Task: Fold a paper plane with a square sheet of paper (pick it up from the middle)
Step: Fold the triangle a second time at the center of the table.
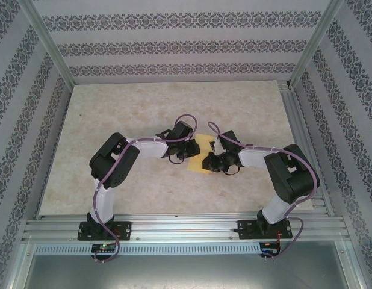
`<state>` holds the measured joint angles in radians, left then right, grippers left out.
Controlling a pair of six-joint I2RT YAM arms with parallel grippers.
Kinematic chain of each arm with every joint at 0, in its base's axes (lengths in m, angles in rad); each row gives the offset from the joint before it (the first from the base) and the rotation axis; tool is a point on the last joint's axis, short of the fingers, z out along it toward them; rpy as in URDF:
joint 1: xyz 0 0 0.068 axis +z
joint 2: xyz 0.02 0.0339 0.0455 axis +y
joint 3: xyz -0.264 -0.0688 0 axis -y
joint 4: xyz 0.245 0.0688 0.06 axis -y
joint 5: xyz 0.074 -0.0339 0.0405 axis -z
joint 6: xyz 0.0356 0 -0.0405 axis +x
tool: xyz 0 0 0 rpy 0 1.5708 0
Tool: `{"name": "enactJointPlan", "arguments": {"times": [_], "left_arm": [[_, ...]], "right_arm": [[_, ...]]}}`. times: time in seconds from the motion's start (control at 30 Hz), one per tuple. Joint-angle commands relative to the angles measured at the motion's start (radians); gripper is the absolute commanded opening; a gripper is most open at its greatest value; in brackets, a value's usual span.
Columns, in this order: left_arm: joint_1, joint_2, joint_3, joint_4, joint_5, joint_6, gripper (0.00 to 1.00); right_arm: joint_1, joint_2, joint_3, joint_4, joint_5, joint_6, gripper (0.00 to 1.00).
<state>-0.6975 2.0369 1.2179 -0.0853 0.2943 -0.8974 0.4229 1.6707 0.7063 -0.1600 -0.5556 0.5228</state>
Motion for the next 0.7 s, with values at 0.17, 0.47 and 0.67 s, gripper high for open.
{"name": "enactJointPlan", "arguments": {"times": [0.17, 0.47, 0.67], "left_arm": [[0.056, 0.040, -0.015, 0.028, 0.017, 0.045, 0.19], [0.091, 0.056, -0.010, 0.056, 0.070, 0.068, 0.19], [0.115, 0.065, -0.011, 0.078, 0.097, 0.073, 0.20]], "right_arm": [[-0.013, 0.017, -0.041, -0.096, 0.050, -0.023, 0.11], [-0.014, 0.018, -0.042, -0.098, 0.055, -0.020, 0.10], [-0.014, 0.020, -0.041, -0.100, 0.056, -0.020, 0.10]]}}
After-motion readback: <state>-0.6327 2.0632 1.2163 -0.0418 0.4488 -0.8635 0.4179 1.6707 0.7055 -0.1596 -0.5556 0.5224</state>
